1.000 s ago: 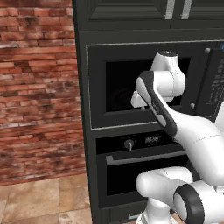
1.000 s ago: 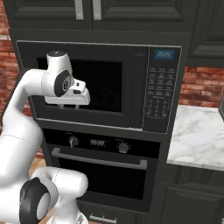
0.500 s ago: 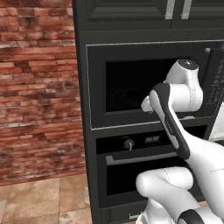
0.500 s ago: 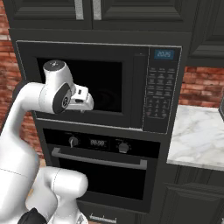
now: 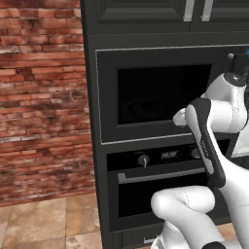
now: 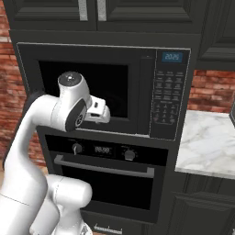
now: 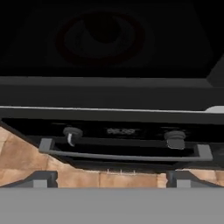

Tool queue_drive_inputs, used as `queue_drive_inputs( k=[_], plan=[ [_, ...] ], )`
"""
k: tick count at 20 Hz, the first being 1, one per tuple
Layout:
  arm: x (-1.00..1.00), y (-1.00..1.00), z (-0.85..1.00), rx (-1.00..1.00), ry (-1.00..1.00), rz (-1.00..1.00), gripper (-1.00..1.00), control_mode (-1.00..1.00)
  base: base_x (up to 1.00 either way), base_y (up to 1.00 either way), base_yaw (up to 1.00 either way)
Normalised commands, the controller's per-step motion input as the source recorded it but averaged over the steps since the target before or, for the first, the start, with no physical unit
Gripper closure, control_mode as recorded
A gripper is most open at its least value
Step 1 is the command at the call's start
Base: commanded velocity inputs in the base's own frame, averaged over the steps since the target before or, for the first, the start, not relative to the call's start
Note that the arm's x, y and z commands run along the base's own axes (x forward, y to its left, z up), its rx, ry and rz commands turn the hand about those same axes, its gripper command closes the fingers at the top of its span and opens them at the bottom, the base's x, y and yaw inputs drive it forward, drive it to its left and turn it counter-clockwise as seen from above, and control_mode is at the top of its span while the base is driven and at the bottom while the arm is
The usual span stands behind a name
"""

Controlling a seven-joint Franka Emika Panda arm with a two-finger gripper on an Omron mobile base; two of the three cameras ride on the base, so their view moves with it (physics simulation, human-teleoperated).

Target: Retrieve the reheated potato from the microwave, then place the potato, cheese, and condiment on the cutting board.

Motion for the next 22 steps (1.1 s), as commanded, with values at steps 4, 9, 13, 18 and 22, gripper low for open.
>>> queue_drive_inputs(
  k=[4,9,13,18,22],
  plan=[
    [-0.1,-0.5,0.06,0.09,-0.01,-0.11,-1.0,-1.0,0.0,0.0,0.0],
    [-0.01,-0.46,0.05,0.03,-0.11,-0.05,-1.0,-1.0,0.0,0.0,0.0],
    [-0.05,-0.38,0.13,0.0,-0.32,0.0,-1.0,-1.0,0.0,0.0,0.0],
    [-0.03,-0.34,0.16,0.0,-0.29,0.0,-1.0,-1.0,0.0,0.0,0.0],
    [0.0,-0.34,0.24,0.0,-0.03,-0.1,-1.0,-1.0,0.0,0.0,0.0]
  ],
)
